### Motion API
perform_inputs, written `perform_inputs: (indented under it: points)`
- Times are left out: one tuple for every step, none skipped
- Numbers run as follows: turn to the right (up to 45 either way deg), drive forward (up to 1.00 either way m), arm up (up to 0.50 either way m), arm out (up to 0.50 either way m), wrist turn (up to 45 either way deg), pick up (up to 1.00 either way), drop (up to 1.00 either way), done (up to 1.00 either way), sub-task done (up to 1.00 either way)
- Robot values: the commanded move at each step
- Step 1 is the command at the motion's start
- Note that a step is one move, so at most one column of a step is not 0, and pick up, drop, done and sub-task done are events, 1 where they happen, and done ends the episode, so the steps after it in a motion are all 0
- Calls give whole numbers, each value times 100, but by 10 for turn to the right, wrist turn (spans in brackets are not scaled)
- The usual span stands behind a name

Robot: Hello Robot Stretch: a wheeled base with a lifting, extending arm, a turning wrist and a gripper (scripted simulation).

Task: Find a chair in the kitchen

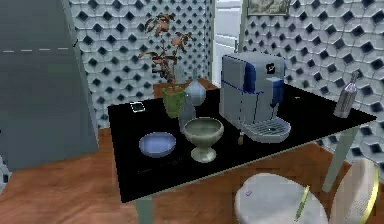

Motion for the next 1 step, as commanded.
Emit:
perform_inputs:
  points:
    - [300, 0, 0, 0, 0, 0, 0, 0, 0]
